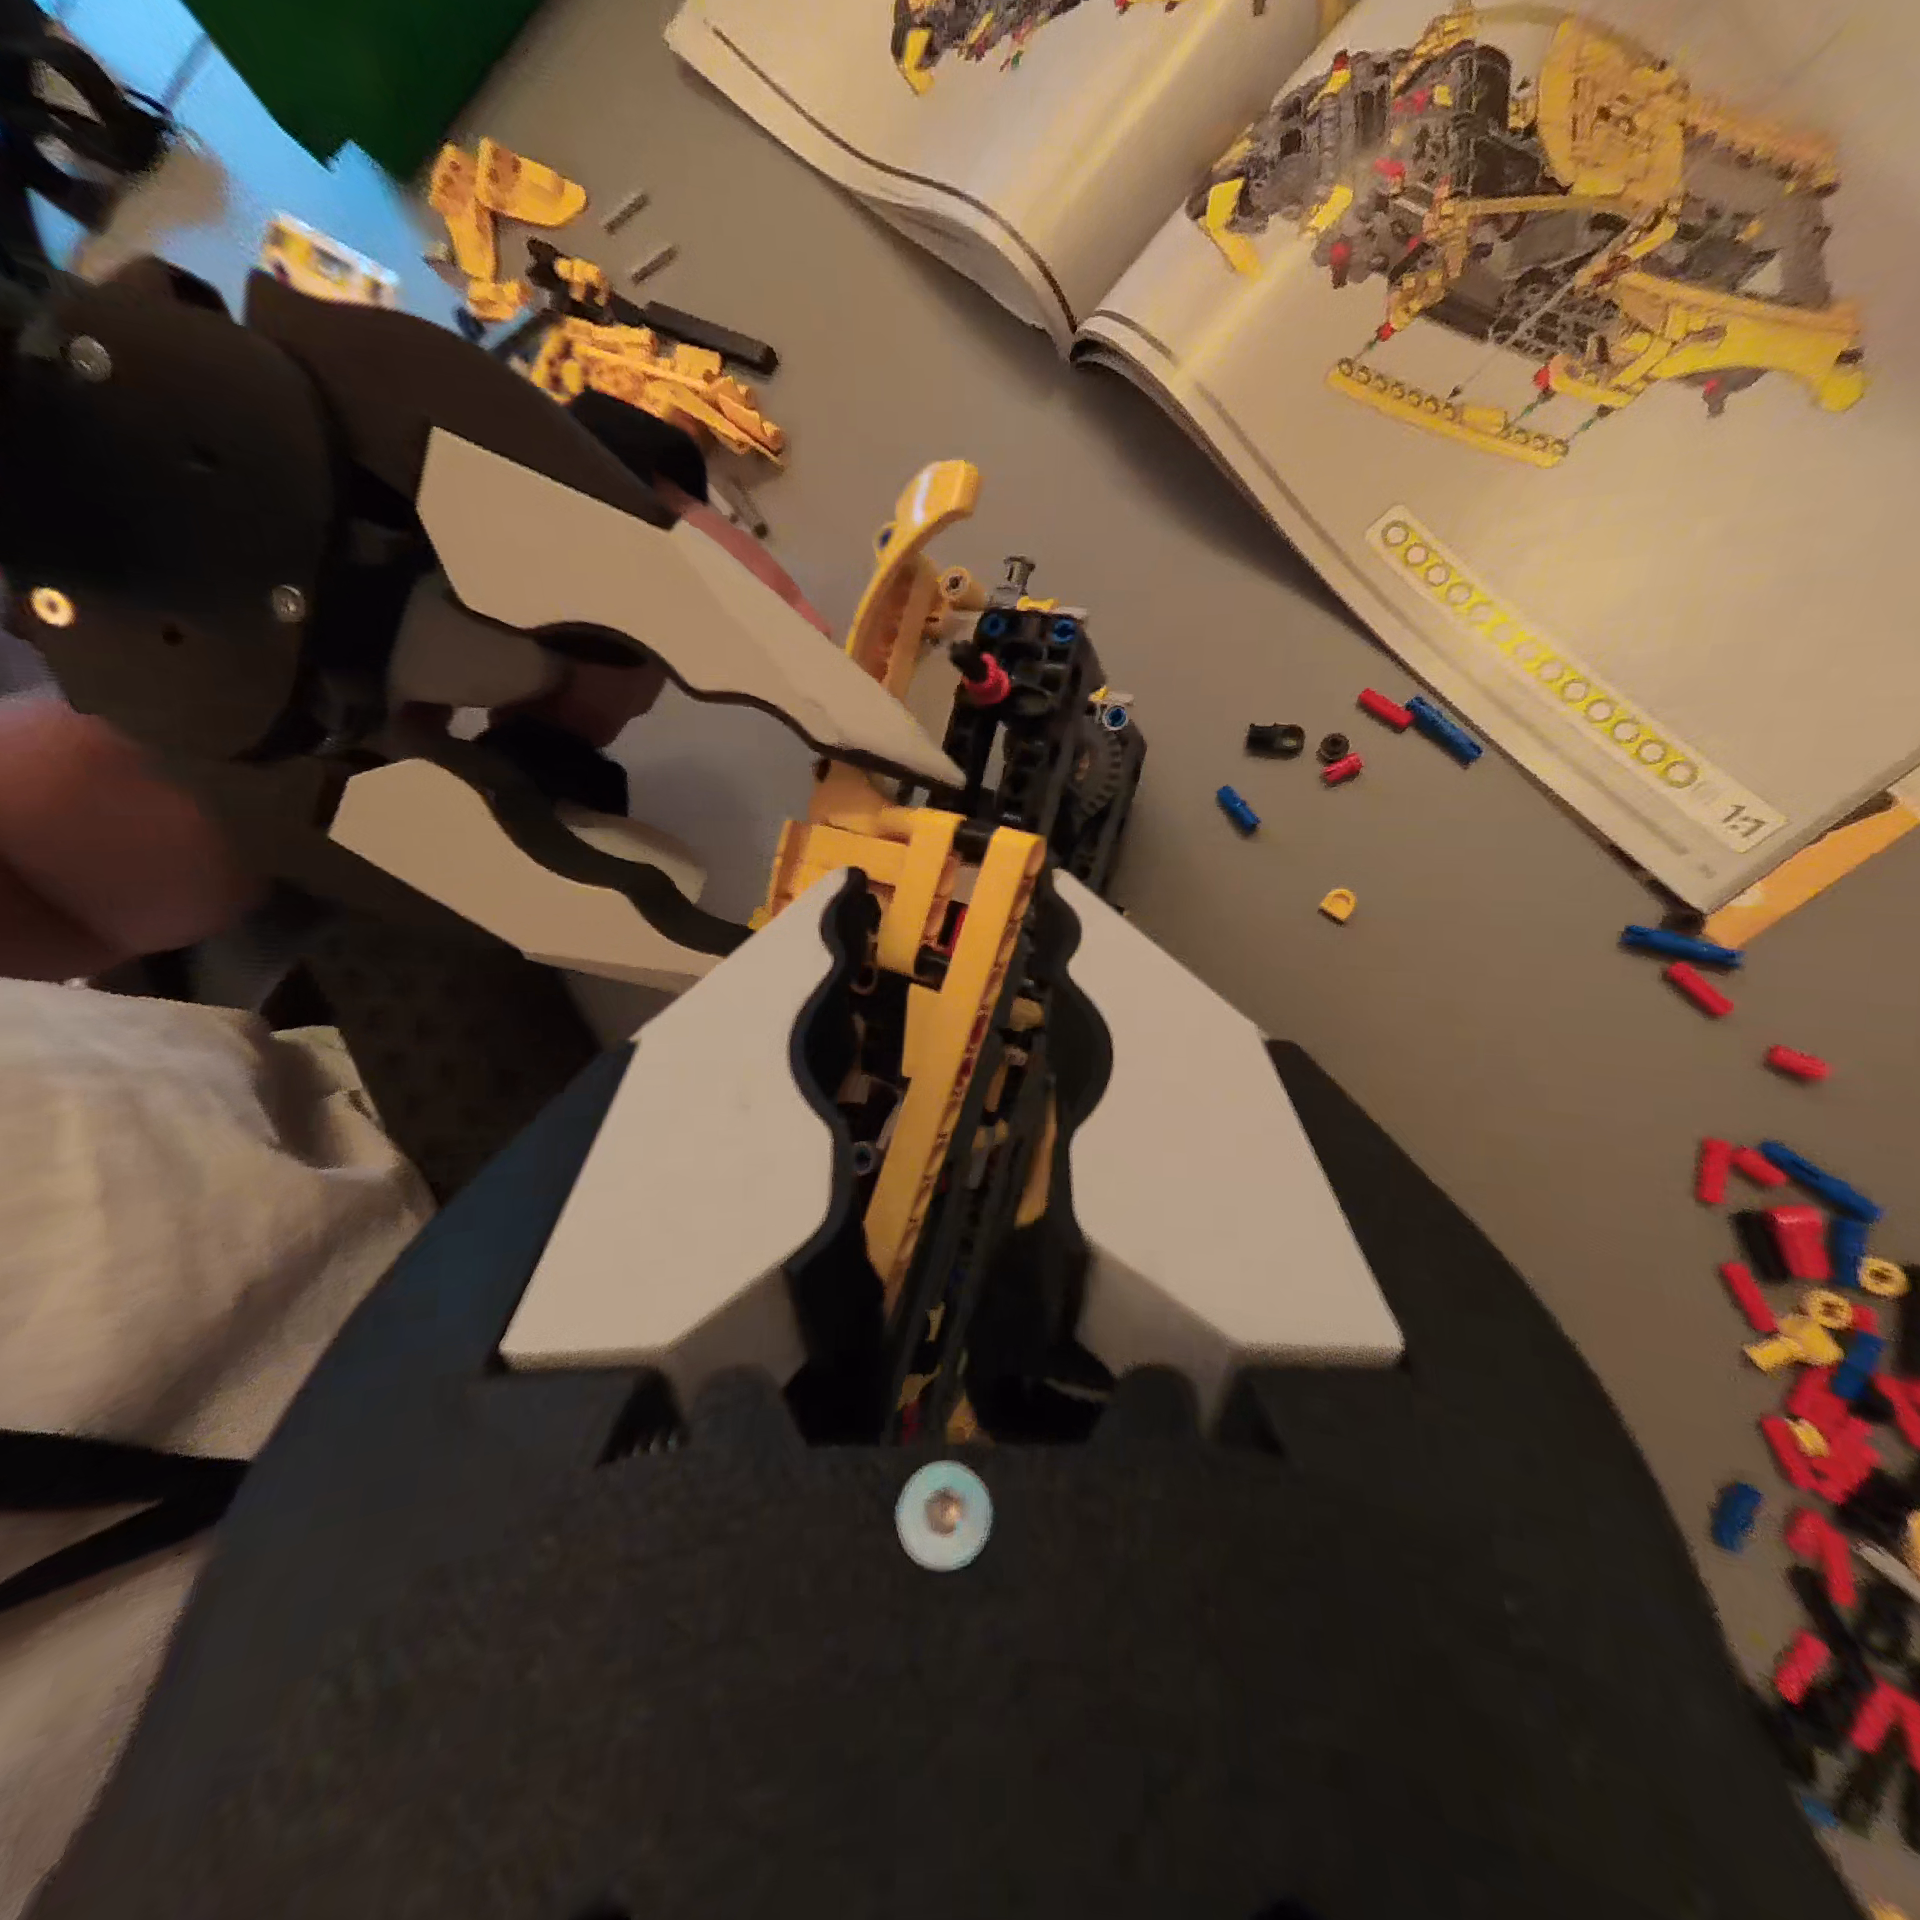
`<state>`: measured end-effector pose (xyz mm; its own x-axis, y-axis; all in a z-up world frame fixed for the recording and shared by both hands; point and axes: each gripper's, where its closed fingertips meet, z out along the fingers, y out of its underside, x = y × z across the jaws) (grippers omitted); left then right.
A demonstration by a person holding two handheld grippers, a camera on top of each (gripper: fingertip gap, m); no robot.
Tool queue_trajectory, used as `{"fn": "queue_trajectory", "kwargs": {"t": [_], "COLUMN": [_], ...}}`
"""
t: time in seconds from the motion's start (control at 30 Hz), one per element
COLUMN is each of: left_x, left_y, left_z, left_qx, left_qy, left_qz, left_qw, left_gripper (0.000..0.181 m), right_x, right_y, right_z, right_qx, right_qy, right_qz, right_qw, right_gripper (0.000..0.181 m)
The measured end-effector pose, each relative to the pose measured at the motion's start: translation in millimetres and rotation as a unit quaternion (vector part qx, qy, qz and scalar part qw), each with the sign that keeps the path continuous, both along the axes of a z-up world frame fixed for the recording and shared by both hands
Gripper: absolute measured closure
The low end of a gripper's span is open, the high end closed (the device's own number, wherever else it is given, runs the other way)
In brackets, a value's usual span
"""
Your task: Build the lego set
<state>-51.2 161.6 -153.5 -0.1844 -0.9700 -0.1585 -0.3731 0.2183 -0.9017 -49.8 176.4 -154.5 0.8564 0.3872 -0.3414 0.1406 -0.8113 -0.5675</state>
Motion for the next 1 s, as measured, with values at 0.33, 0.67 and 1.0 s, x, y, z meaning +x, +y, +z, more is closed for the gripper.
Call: {"fn": "queue_trajectory", "kwargs": {"t": [0.33, 0.67, 1.0], "left_x": [-0.8, -1.2, 0.9], "left_y": [-0.4, -2.4, -2.9], "left_z": [0.0, -0.8, -1.4], "left_qx": [0.000, 0.004, 0.010], "left_qy": [-0.002, -0.004, -0.005], "left_qz": [0.001, -0.006, -0.007], "left_qw": [1.000, 1.000, 1.000], "left_gripper": [0.134, 0.137, 0.137], "right_x": [3.6, 1.5, 3.0], "right_y": [-1.7, -1.4, -2.6], "right_z": [1.3, 1.7, -0.4], "right_qx": [0.004, 0.015, 0.003], "right_qy": [-0.096, -0.147, -0.160], "right_qz": [0.006, 0.037, 0.072], "right_qw": [0.995, 0.988, 0.984], "right_gripper": [0.155, 0.157, 0.158]}}
